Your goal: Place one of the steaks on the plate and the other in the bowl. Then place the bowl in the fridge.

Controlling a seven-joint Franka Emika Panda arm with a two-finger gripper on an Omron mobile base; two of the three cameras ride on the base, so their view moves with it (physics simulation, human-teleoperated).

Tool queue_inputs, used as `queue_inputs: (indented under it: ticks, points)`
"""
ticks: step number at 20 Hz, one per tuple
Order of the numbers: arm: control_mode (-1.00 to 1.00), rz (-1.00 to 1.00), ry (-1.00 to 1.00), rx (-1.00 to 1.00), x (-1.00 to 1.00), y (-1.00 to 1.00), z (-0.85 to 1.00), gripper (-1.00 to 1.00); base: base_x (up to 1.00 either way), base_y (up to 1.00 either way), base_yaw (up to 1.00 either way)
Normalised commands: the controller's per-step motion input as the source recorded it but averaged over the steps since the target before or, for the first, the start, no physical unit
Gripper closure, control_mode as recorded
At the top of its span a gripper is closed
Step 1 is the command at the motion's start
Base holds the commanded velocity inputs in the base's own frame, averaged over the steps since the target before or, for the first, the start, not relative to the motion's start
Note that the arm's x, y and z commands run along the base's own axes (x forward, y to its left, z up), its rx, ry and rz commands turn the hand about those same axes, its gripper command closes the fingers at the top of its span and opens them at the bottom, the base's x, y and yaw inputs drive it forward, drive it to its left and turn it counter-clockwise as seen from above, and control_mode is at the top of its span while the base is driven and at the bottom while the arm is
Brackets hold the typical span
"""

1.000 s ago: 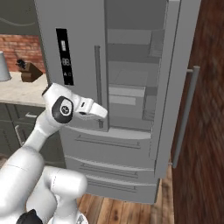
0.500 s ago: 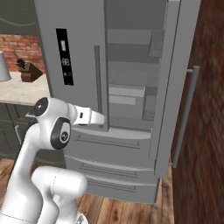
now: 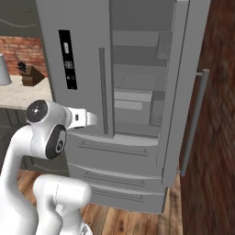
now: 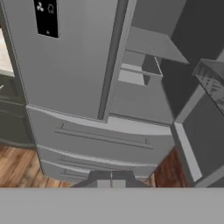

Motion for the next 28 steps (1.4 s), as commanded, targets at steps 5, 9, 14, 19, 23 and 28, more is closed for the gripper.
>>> queue_inputs:
  ticks: [5,9,14,19,23,28]
  points:
    - [-1.0,0.03,0.0,0.01,-0.11,0.14,-0.18,1.0,0.0,0.0,0.0]
    - [-1.0,0.0,0.0,0.0,-0.37,0.0,-0.2,1.0,0.0,0.0,0.0]
    - [-1.0,0.0,-0.02,0.07,-0.23,0.0,-0.13,1.0,0.0,0.0,0.0]
    - [-1.0,0.0,-0.09,0.11,0.0,0.0,-0.06,1.0,0.0,0.0,0.0]
    - [-1.0,0.0,-0.11,0.09,0.02,0.0,-0.01,-1.0,0.0,0.0,0.0]
    - [-1.0,0.0,-0.05,0.11,0.21,0.0,0.0,-1.0,0.0,0.0,0.0]
